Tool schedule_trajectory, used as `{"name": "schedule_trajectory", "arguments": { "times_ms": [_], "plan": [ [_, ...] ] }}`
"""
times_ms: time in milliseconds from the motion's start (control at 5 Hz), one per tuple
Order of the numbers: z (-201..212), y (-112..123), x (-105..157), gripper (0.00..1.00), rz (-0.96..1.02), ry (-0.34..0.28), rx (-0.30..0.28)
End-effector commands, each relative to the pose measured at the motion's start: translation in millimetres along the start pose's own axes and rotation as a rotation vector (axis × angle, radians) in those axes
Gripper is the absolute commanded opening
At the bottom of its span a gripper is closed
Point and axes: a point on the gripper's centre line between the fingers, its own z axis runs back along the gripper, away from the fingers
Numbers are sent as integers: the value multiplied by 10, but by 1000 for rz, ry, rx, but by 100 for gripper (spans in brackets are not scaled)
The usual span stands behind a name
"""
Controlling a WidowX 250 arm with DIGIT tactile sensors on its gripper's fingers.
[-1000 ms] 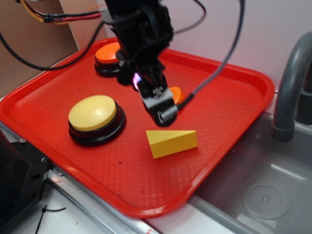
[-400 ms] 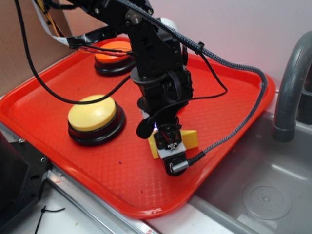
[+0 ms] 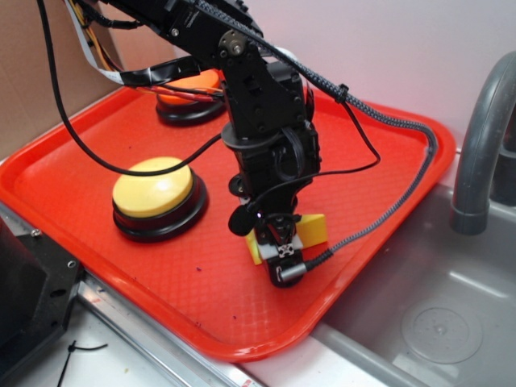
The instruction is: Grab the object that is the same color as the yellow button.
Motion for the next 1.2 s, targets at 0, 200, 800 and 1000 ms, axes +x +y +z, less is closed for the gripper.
{"name": "schedule_trajectory", "arguments": {
  "times_ms": [0,200,800,1000],
  "plan": [
    [516,198,-45,0,51,63,-6],
    [1011,409,-43,0,170,61,7],
    [1934,935,-448,0,509,-80,65],
    [1958,1071,-554,0,572,-73,65]
  ]
}}
